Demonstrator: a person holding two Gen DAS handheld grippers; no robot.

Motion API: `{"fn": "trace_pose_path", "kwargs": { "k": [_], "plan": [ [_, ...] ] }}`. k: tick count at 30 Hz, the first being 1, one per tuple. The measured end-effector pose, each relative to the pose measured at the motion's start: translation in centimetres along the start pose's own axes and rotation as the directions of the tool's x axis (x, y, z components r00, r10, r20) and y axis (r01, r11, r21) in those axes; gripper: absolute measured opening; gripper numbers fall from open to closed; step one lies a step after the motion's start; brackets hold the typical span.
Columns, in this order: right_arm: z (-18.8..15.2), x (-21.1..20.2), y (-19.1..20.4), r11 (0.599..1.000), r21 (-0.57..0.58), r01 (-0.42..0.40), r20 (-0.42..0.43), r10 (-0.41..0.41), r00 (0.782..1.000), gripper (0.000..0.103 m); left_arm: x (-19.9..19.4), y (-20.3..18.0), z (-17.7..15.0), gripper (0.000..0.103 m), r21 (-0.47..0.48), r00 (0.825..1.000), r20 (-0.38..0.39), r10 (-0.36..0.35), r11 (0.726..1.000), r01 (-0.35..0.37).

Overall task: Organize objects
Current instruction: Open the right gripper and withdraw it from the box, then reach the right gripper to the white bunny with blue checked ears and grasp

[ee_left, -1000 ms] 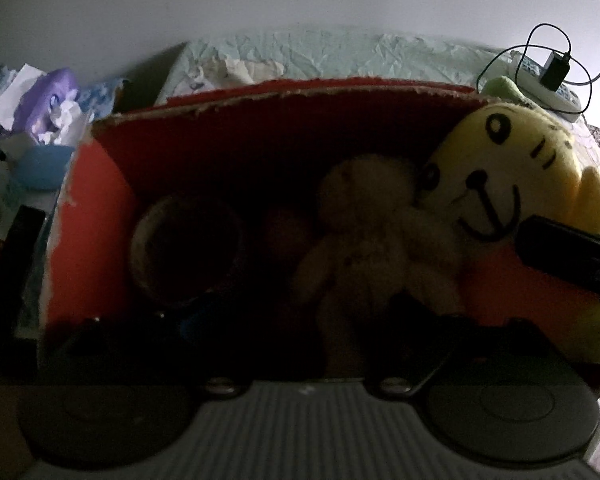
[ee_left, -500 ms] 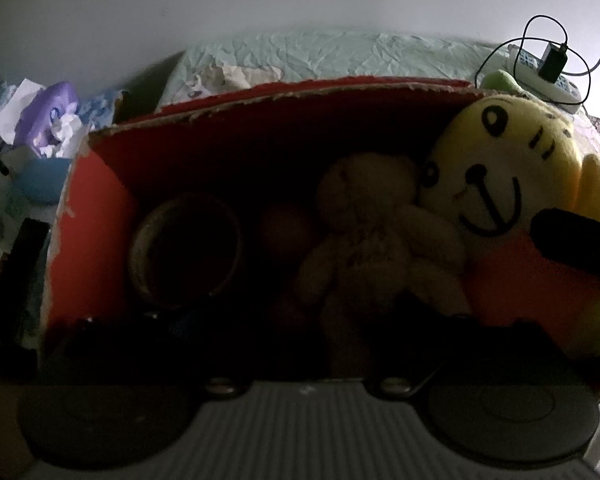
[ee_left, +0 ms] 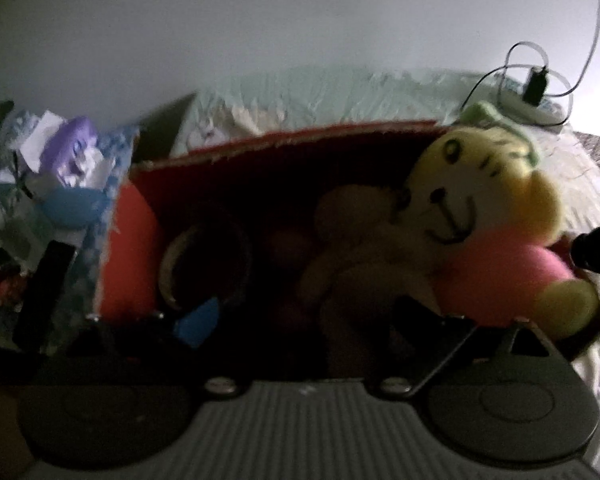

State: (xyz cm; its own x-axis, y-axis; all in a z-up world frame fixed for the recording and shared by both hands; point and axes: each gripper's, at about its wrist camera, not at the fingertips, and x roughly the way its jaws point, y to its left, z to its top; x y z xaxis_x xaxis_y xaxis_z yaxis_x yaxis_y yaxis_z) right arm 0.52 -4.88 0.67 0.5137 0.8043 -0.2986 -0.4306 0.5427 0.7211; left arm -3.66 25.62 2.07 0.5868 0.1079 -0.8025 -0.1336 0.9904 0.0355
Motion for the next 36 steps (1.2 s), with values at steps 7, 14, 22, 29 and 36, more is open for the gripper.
{"fn": "trace_pose_path", "kwargs": {
  "k": [7, 14, 22, 29, 36],
  "plan": [
    [-0.6, -5.1, -3.2, 0.995, 0.081, 0.059, 0.069, -0.064, 0.996, 0.024, -3.8, -1.9, -0.7, 0.094, 0.015, 0.993, 0.065, -0.101, 0.995, 0.1],
    [-0.9, -8.5, -7.5, 0.967, 0.146, 0.207, 0.091, -0.222, 0.971, 0.032, -6.1, -6.3, -1.8, 0.094, 0.056, 0.958, 0.063, -0.279, 0.959, 0.276],
    [-0.9, -9.3, -12.1, 0.936, 0.258, 0.238, -0.018, -0.241, 0.97, 0.048, -6.0, -14.9, -3.3, 0.098, 0.216, 0.945, 0.029, -0.326, 0.925, 0.313],
    [-2.6, -6.8, -13.2, 0.943, 0.272, 0.19, -0.105, -0.167, 0.98, 0.059, -6.1, -17.1, -2.9, 0.096, 0.238, 0.943, 0.011, -0.333, 0.917, 0.321],
    [-3.2, -3.6, -14.8, 0.917, 0.362, 0.17, -0.076, -0.153, 0.985, 0.063, -5.7, -18.0, -3.4, 0.095, 0.223, 0.948, -0.025, -0.316, 0.923, 0.314]
  ]
}}
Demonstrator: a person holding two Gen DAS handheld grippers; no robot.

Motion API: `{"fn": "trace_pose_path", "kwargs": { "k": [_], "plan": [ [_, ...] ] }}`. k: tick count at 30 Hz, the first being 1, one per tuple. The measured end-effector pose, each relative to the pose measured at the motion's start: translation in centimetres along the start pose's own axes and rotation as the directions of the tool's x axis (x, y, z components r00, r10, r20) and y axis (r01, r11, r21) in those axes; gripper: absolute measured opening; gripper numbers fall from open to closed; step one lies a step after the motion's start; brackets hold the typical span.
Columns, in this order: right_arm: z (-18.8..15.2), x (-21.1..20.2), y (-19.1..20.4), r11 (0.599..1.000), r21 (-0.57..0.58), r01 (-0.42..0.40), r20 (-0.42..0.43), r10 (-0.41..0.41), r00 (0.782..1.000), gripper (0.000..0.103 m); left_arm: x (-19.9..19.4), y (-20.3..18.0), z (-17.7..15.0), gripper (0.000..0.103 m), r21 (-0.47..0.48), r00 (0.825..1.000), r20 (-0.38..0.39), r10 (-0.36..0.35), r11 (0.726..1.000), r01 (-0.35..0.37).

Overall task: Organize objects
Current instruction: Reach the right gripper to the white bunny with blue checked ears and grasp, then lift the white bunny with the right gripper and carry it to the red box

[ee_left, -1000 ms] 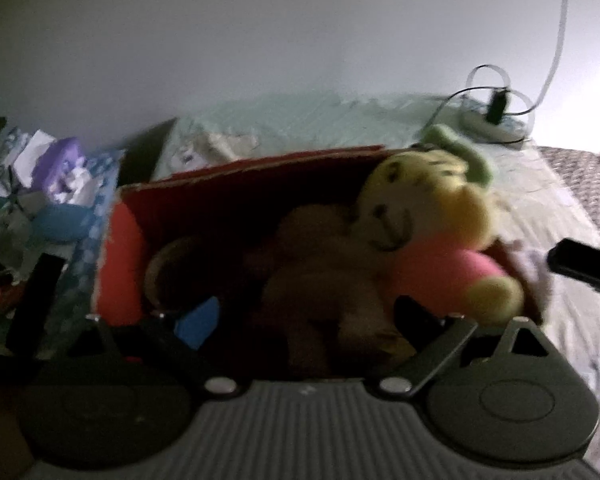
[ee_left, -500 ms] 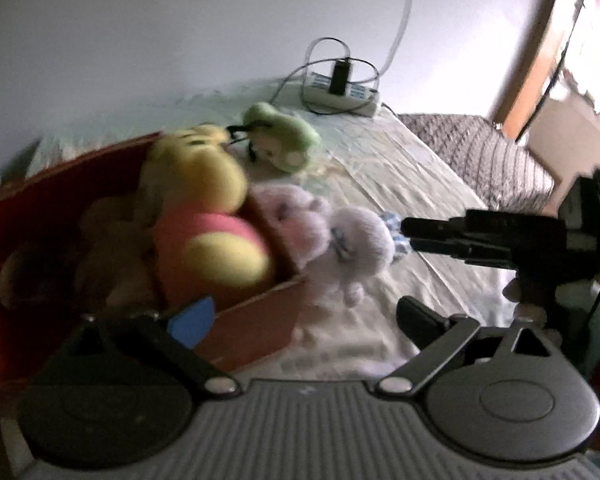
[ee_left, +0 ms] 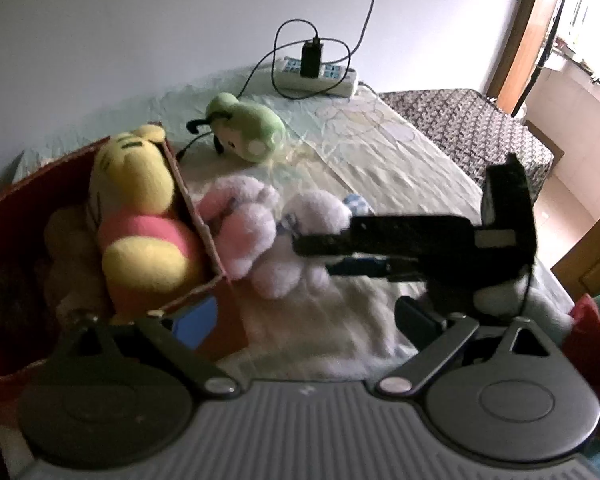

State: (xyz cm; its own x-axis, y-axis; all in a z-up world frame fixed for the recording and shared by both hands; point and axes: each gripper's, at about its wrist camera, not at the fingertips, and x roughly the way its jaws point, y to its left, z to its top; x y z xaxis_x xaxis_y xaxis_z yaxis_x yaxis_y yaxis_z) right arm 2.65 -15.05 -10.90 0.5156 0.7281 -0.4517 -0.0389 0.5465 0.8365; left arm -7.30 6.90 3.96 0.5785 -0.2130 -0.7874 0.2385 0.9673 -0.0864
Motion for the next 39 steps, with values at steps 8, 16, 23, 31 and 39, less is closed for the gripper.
{"fn": "trace_pose_path", "kwargs": {
  "k": [8, 16, 23, 31, 39],
  "plan": [
    [0.9, -1.0, -2.1, 0.996, 0.069, -0.061, -0.016, 0.062, 0.998, 0.007, 0.7, -0.9, -0.1, 0.095, -0.018, 0.999, -0.023, -0.043, 0.999, 0.043],
    [1.7, -5.0, -3.5, 1.0, 0.028, 0.0, 0.049, -0.001, 0.999, 0.006, 2.8, -2.4, 0.6, 0.095, 0.008, 0.993, -0.057, -0.103, 0.995, 0.103],
    [2.3, -9.3, -5.4, 0.998, 0.036, 0.046, 0.102, -0.049, 0.994, 0.006, 5.4, -3.7, 1.2, 0.094, -0.002, 0.979, -0.093, -0.181, 0.983, 0.182],
    [3.4, -9.8, -6.1, 0.998, 0.059, 0.033, 0.163, -0.042, 0.986, 0.048, 10.6, -5.1, 2.7, 0.09, -0.063, 0.959, -0.14, -0.245, 0.969, 0.238],
    [3.0, -7.2, -5.7, 0.995, 0.076, -0.071, 0.044, 0.068, 0.997, 0.043, 14.8, -6.2, 3.2, 0.073, -0.059, 0.954, -0.209, -0.217, 0.976, 0.209]
  ]
}}
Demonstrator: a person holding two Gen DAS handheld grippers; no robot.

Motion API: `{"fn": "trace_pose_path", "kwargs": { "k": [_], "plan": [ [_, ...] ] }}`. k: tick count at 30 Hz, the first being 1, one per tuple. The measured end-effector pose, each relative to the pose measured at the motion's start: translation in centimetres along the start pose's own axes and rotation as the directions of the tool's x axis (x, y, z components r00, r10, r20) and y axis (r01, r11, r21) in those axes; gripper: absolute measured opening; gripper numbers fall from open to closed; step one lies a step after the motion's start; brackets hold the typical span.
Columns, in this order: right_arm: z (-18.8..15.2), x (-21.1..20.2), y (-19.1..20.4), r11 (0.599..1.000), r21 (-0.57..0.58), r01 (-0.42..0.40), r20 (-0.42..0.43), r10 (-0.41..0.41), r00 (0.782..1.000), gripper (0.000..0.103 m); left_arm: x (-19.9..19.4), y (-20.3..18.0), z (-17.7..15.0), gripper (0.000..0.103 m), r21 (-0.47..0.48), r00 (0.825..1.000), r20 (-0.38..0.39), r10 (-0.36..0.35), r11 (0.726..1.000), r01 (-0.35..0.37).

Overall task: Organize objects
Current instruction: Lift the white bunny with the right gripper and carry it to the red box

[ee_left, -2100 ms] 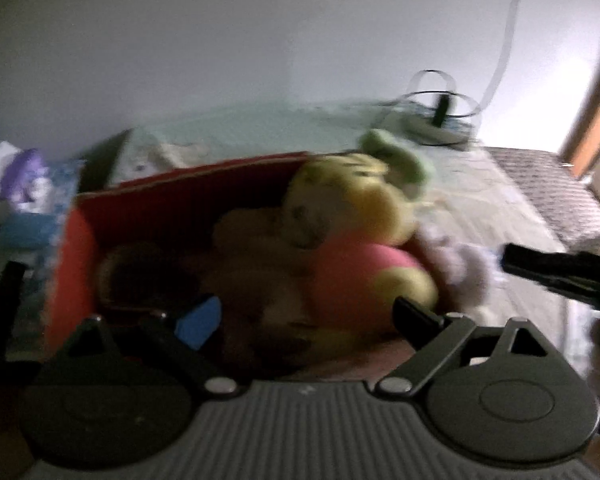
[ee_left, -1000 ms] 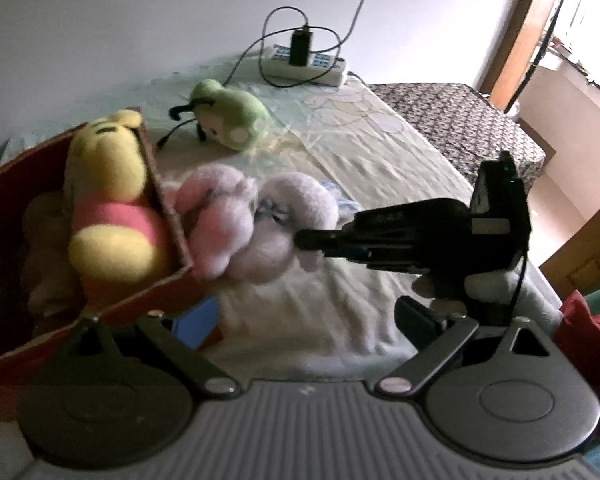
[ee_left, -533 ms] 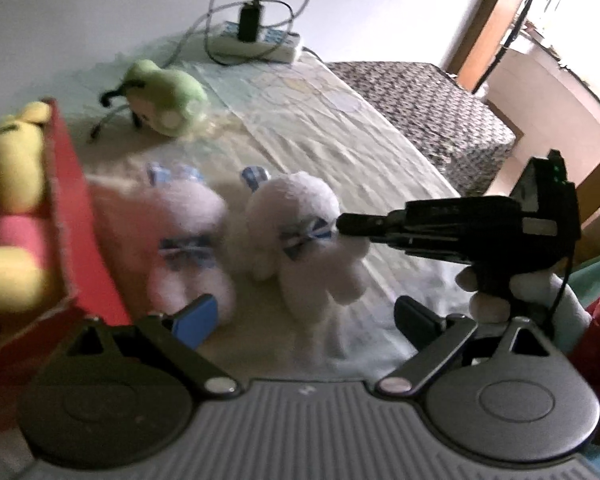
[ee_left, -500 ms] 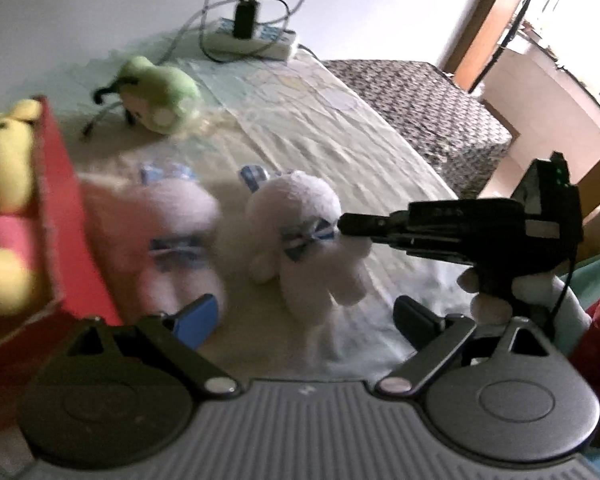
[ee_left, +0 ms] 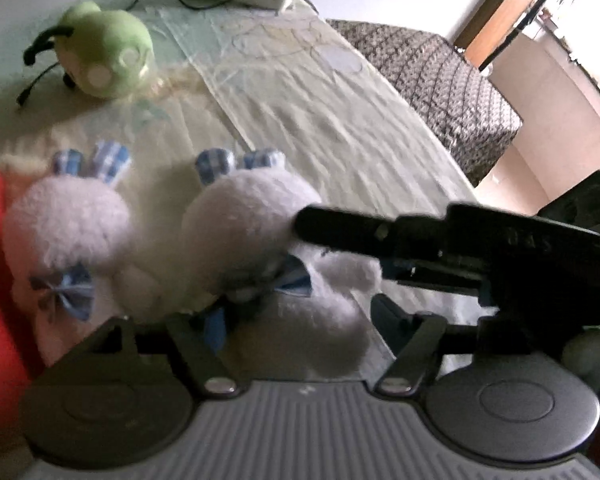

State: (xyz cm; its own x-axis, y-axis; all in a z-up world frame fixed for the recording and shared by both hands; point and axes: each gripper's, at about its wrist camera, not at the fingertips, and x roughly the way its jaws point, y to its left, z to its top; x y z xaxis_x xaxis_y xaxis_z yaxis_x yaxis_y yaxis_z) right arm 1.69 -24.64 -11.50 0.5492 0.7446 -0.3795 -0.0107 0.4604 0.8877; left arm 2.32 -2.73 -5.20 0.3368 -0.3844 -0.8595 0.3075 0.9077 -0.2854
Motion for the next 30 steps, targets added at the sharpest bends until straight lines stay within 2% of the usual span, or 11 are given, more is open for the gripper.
{"fn": "trace_pose_path", "kwargs": {
  "k": [2, 8, 15, 23, 30],
  "plan": [
    [-0.5, -0.2, 0.6, 1.0, -0.029, 0.011, 0.0, -0.011, 1.0, 0.04, -0.1, -0.2, -0.2, 0.073, 0.01, 1.0, 0.005, 0.012, 1.0, -0.012],
    [-1.0, -2.0, 1.6, 0.999, -0.041, -0.026, -0.007, 0.025, 1.0, 0.038, -2.1, -1.1, -1.1, 0.073, 0.012, 0.999, 0.033, -0.02, 1.0, 0.019],
    [-1.5, -4.2, 5.2, 0.99, -0.118, -0.074, 0.016, 0.077, 0.997, 0.038, -6.1, -2.2, -1.9, 0.073, 0.012, 0.99, 0.123, -0.062, 0.998, 0.061],
    [-2.3, -4.1, 12.7, 0.951, -0.236, -0.199, 0.05, 0.217, 0.975, 0.034, -13.5, -0.4, -2.0, 0.073, 0.027, 0.958, 0.27, -0.1, 0.995, 0.096],
    [-4.1, -0.4, 19.1, 0.899, -0.34, -0.275, -0.013, 0.288, 0.958, 0.034, -19.4, 3.9, -3.1, 0.073, 0.006, 0.923, 0.381, -0.053, 0.998, 0.055]
  ]
}}
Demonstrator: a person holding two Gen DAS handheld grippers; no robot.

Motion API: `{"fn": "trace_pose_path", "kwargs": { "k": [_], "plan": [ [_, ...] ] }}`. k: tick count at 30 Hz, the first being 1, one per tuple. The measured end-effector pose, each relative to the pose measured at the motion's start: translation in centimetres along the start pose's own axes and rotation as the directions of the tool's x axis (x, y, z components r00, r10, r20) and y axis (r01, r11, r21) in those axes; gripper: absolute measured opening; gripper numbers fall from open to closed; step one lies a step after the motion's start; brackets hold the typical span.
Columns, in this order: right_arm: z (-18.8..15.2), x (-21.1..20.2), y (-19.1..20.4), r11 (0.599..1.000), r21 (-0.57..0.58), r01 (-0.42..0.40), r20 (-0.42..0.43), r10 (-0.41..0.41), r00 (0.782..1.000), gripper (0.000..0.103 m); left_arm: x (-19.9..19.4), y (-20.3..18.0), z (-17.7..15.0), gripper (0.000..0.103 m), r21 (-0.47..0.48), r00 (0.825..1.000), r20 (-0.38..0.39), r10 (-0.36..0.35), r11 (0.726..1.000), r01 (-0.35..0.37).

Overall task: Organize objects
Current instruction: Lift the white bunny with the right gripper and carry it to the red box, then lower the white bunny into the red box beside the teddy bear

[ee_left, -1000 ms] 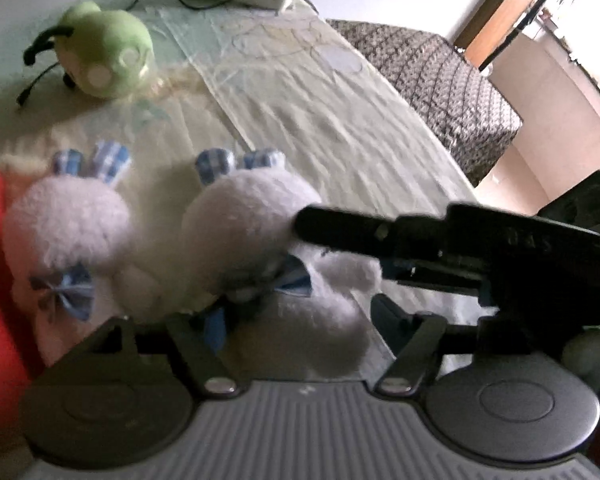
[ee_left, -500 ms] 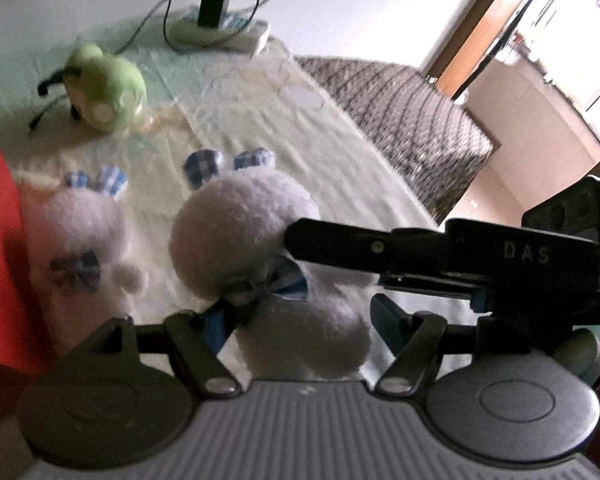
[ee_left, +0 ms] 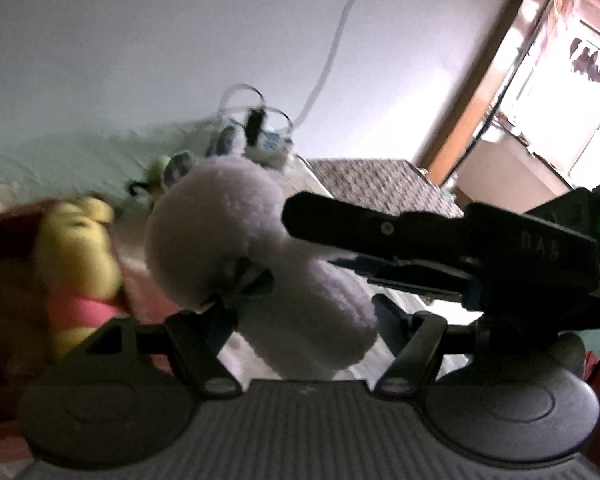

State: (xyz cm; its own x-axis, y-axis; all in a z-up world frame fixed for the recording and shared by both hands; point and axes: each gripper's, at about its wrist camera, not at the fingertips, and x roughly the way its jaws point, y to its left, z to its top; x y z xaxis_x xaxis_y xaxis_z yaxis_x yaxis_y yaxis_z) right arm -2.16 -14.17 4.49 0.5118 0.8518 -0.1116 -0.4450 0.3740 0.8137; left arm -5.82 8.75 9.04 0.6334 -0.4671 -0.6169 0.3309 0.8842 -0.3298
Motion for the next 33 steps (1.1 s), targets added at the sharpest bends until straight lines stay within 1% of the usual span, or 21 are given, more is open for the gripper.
{"fn": "trace_pose_path", "kwargs": {
  "k": [2, 6, 11, 13, 16, 18, 21, 24, 26, 29, 33],
  "plan": [
    [0.1, 2.1, 1.4, 0.999, -0.03, -0.021, -0.019, 0.02, 1.0, 0.034, -1.6, 1.3, 0.0, 0.073, -0.001, 0.999, 0.027, 0.022, 1.0, -0.022],
    [-0.1, 6.1, 3.1, 0.997, -0.062, -0.052, -0.059, 0.048, 0.997, 0.034, -4.4, 4.6, -0.1, 0.073, -0.036, 0.996, 0.068, 0.065, 0.997, -0.062],
    [-1.5, 11.3, 3.8, 0.995, -0.062, -0.072, -0.119, 0.064, 0.991, 0.034, -6.5, 9.2, -0.6, 0.073, -0.072, 0.989, 0.073, 0.128, 0.99, -0.123],
    [-2.2, 13.1, 3.6, 0.996, -0.056, -0.065, -0.14, 0.057, 0.988, 0.034, -7.1, 11.1, -1.0, 0.073, -0.084, 0.986, 0.062, 0.154, 0.985, -0.148],
    [-3.4, 15.8, 3.1, 0.998, -0.057, -0.036, -0.183, 0.025, 0.983, 0.034, -7.4, 14.5, -1.2, 0.073, -0.116, 0.982, 0.038, 0.187, 0.977, -0.181],
    [-4.2, 17.4, 2.6, 0.998, -0.058, -0.005, -0.206, -0.008, 0.979, 0.034, -7.4, 16.6, -1.4, 0.073, -0.122, 0.982, 0.007, 0.191, 0.974, -0.189],
    [-5.0, 19.3, 2.0, 0.999, -0.036, 0.028, -0.24, -0.036, 0.97, 0.034, -6.8, 18.6, -2.1, 0.073, -0.142, 0.98, -0.028, 0.199, 0.969, -0.201],
    [-5.6, 20.6, 1.8, 0.998, -0.042, 0.052, -0.271, -0.062, 0.961, 0.034, -6.2, 20.0, -2.9, 0.073, -0.166, 0.977, -0.05, 0.208, 0.963, -0.213],
    [-5.8, 21.1, 1.7, 0.995, -0.071, 0.063, -0.289, -0.081, 0.954, 0.035, -5.7, 20.7, -3.3, 0.073, -0.183, 0.977, -0.066, 0.205, 0.96, -0.213],
    [-6.3, 21.8, 1.9, 0.991, -0.107, 0.083, -0.316, -0.113, 0.942, 0.035, -4.9, 21.5, -4.0, 0.074, -0.19, 0.971, -0.093, 0.218, 0.954, -0.233],
    [-6.3, 21.4, 1.3, 0.989, -0.106, 0.105, -0.324, -0.135, 0.936, 0.035, -3.9, 22.3, -4.6, 0.074, -0.206, 0.968, -0.13, 0.216, 0.949, -0.239]
  ]
}}
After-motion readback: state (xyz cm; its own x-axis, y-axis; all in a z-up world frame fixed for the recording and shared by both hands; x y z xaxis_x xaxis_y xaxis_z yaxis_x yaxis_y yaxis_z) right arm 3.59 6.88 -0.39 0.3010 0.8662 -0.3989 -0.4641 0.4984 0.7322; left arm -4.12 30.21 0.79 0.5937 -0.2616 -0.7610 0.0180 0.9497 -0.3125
